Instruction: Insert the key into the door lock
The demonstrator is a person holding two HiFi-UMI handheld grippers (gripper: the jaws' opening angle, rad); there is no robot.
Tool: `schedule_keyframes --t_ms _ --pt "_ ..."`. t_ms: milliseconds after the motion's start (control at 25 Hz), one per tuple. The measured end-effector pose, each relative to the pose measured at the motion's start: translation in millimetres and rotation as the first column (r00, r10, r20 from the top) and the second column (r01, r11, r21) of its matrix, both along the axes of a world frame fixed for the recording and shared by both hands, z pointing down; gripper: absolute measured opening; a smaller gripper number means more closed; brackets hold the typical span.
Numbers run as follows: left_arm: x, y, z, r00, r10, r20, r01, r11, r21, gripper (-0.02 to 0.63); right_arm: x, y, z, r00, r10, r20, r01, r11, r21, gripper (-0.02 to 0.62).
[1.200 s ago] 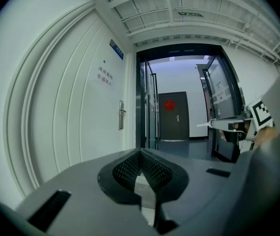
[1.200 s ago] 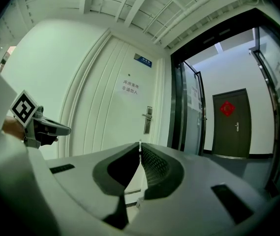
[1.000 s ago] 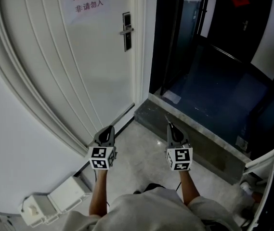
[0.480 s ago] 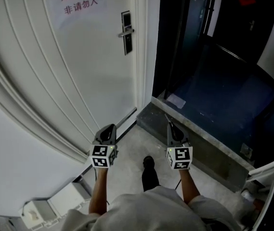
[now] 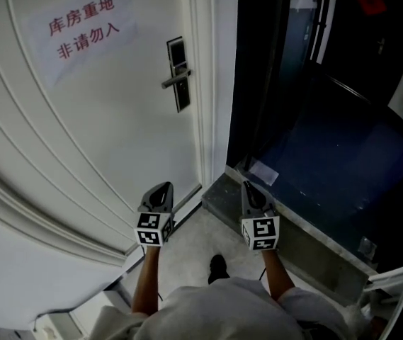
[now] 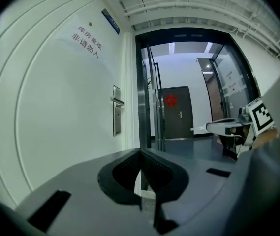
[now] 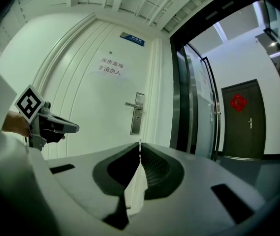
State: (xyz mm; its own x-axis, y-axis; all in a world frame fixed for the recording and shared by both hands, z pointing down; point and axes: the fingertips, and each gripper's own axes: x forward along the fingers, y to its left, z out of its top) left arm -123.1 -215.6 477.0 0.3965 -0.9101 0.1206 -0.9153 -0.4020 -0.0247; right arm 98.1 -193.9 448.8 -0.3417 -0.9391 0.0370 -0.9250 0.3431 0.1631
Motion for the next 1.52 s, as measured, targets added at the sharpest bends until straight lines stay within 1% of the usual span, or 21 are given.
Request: schedule_keyframes --t_ms 360,600,920,1040,1200,1520 --pt "4 -131 -21 0.999 -0.052 -0.01 0.052 0.998 0.04 0.017 8 -134 -19 0.998 -0.053 -0.025 0.054 0.998 0.036 0.029" --pt "8 -186 -13 0.997 -0.074 -0.02 0.075 0.997 0.027 0.017 6 -200 -12 0.996 -0.089 -0.027 0.089 0.996 0.014 0.029" --pt "1 -226 4 0.996 -0.086 -0.021 0.086 0.996 -0.009 0.017 -9 -244 0 0.992 -0.122 -0.024 0.122 0.992 -0.013 0.029" --pt "-3 -237 3 0.997 -0.077 -0.018 0.077 0.997 -0.008 0.017 -11 -256 2 0.994 -0.11 -0.015 0.109 0.994 -0.017 0.029" --pt "-9 -258 -5 0.998 -0.057 -0.02 0.058 0.998 0.013 0.017 -17 -276 -2 0.996 -0.087 -0.007 0.086 0.996 -0.005 0.029" --pt "-18 -283 -13 0.999 0.016 -0.03 -0.015 1.0 0.019 0.017 -36 -305 -15 1.0 -0.028 0.005 0.028 1.0 0.008 0.029"
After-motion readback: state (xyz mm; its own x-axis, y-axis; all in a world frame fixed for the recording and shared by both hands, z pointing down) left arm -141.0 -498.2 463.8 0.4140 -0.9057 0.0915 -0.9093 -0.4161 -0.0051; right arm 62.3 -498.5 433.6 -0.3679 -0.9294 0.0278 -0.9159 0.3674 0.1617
